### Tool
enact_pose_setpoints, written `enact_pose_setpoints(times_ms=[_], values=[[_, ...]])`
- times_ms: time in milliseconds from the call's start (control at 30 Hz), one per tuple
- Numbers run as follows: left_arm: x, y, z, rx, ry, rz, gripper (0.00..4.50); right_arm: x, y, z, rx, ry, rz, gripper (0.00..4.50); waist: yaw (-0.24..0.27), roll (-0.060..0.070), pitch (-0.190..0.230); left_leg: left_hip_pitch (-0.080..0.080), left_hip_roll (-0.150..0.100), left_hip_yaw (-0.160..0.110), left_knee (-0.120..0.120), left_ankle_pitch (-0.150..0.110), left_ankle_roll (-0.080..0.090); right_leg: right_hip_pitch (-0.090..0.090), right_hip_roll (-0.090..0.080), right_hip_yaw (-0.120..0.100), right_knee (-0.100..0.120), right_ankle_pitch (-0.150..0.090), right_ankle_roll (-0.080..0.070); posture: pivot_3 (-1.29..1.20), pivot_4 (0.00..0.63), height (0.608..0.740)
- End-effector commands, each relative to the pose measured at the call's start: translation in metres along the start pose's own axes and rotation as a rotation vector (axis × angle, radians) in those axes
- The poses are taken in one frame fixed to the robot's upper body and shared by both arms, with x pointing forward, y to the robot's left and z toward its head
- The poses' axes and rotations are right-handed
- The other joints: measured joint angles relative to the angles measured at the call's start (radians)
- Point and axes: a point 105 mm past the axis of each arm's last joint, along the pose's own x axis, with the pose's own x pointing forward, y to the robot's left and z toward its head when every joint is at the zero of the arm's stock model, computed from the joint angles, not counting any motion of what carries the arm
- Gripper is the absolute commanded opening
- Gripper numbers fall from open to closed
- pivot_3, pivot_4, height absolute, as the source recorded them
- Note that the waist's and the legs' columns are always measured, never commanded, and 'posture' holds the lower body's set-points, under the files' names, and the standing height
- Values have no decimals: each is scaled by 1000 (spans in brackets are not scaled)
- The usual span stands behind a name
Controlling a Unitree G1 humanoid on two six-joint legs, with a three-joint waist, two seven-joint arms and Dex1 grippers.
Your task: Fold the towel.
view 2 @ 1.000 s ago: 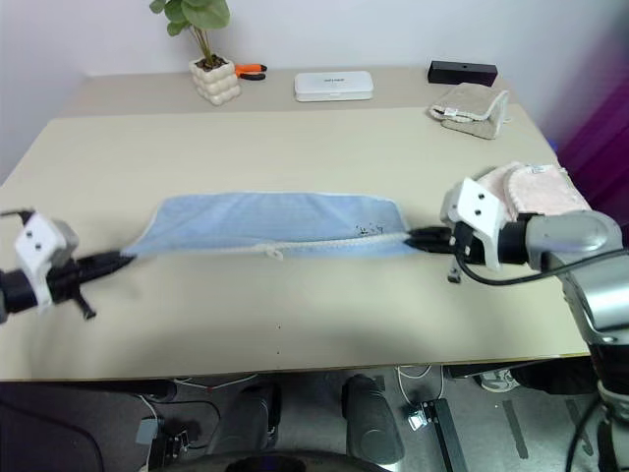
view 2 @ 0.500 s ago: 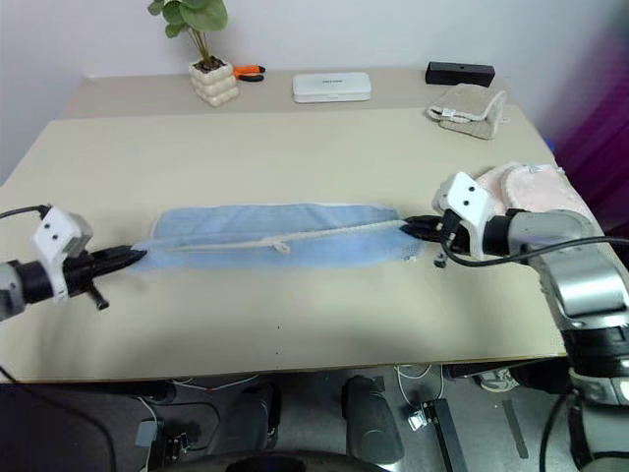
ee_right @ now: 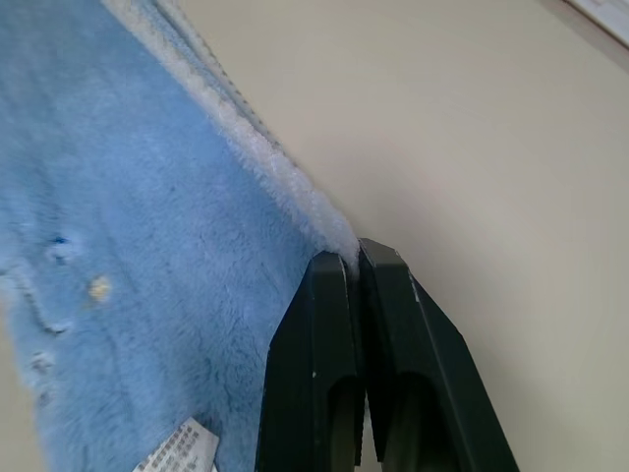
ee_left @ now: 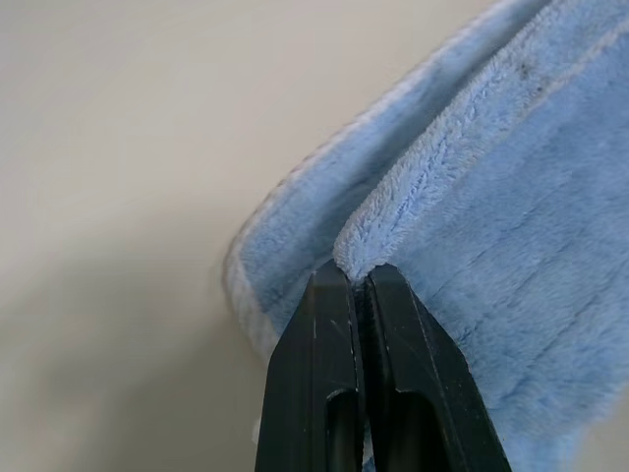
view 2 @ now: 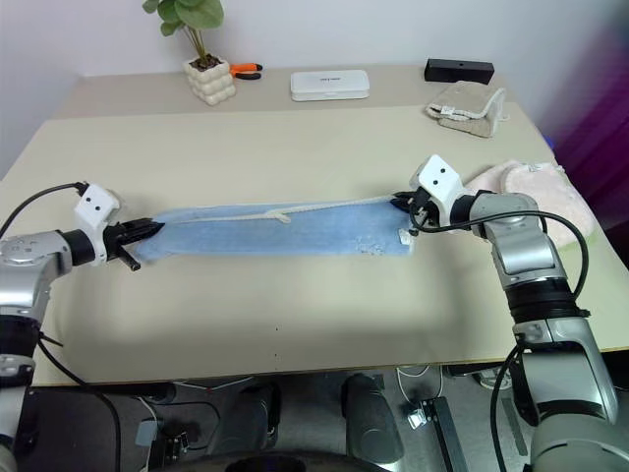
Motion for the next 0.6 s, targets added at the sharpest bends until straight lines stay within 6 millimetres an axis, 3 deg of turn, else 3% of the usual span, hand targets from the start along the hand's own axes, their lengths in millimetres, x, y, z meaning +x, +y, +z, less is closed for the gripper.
enact_pose_setpoints(times_ms=[33,100,133,167,300,333,400,467,533,600], values=[[-3,6,3,5,-10,22,0,-4,-10,5,-31,-12,-42,36,0,0,0,0,0,0,0,0,0,0,0,0,0,0,0,0,150,737],[-5,7,1,-33,-20,32,0,-3,-10,4,-20,-10,-49,604,0,0,0,0,0,0,0,0,0,0,0,0,0,0,0,0,150,737],[-5,8,0,-41,-22,41,609,-3,-10,4,-18,-10,-50,931,0,0,0,0,0,0,0,0,0,0,0,0,1,0,0,0,150,737],[-6,10,-1,-44,-23,57,880,-3,-11,4,-23,-11,-60,1350,0,0,0,0,0,0,0,0,0,0,0,0,1,0,0,0,150,737],[-5,19,-1,-38,-46,147,2902,-4,-20,4,-26,-14,-133,3410,-1,0,0,0,0,0,0,0,0,0,0,0,1,0,0,0,150,737],[-4,24,3,-58,-77,191,3353,-4,-22,3,-29,-11,-153,3419,0,0,0,0,0,0,0,0,0,0,0,0,1,0,0,0,150,737],[-3,38,11,-115,-150,308,3353,-4,-26,2,-30,-8,-189,3419,2,0,0,0,0,0,0,0,0,0,0,0,1,0,0,0,150,737],[-3,50,16,-282,-242,418,3353,-6,-30,1,-15,-12,-230,3419,6,0,0,0,0,-1,1,0,0,0,0,0,1,0,0,0,150,737],[-2,52,16,-373,-281,466,3353,-9,-32,0,-2,-13,-261,3419,5,0,0,0,-1,-1,1,0,0,0,-1,0,1,0,0,0,150,737],[-1,41,11,-388,-277,433,3353,-16,-31,0,4,-19,-273,3419,1,0,0,0,-1,-1,1,0,0,0,-1,0,1,0,1,0,150,737]])
